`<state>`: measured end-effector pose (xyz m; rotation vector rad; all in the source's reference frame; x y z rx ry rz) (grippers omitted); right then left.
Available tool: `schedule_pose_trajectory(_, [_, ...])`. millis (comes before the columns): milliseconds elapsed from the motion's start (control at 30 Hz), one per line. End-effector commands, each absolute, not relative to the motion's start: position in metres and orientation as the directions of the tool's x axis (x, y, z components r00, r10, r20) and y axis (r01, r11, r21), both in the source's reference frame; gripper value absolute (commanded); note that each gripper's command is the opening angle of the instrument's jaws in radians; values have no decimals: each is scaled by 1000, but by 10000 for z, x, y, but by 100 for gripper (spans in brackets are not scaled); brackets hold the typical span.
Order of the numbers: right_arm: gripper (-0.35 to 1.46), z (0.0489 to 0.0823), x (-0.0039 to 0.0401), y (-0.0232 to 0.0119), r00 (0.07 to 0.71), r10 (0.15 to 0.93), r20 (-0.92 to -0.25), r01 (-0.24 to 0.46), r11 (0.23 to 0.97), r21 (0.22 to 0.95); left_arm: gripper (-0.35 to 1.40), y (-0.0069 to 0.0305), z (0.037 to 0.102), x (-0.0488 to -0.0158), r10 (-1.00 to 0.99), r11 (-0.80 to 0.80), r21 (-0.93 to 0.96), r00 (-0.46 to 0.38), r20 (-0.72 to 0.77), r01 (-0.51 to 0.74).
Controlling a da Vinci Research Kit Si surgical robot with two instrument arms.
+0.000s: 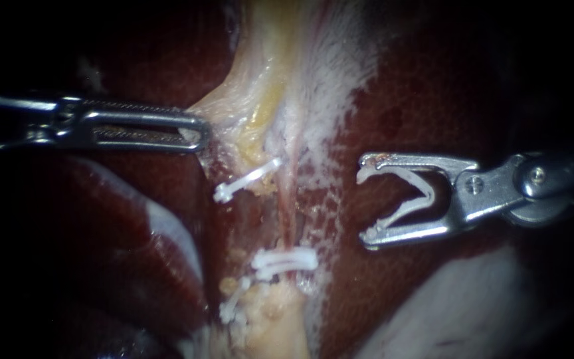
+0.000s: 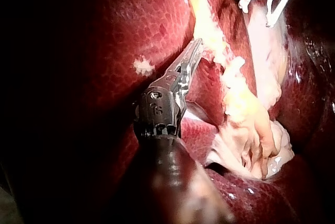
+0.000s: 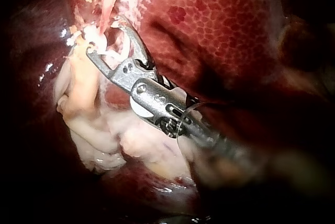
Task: Clipping third clip right tube
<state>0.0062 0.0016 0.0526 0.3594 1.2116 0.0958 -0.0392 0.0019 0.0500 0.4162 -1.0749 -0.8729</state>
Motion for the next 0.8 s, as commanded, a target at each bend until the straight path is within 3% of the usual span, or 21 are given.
schedule_pose_trajectory(33, [60,526,62,16,355,262,-897,118,940,321,-35,19,499,-391,-786,609,679,197,586,411])
schedule_pose_trajectory(467, [60,538,80,3,371,399,-838,52,892,448,-35,28,469,-359,-793,601,688,198,577,406])
schedule_pose_trajectory(800, [59,570,113,-19,380,504,-776,18,835,550,-35,26,429,-346,-803,583,695,167,573,420])
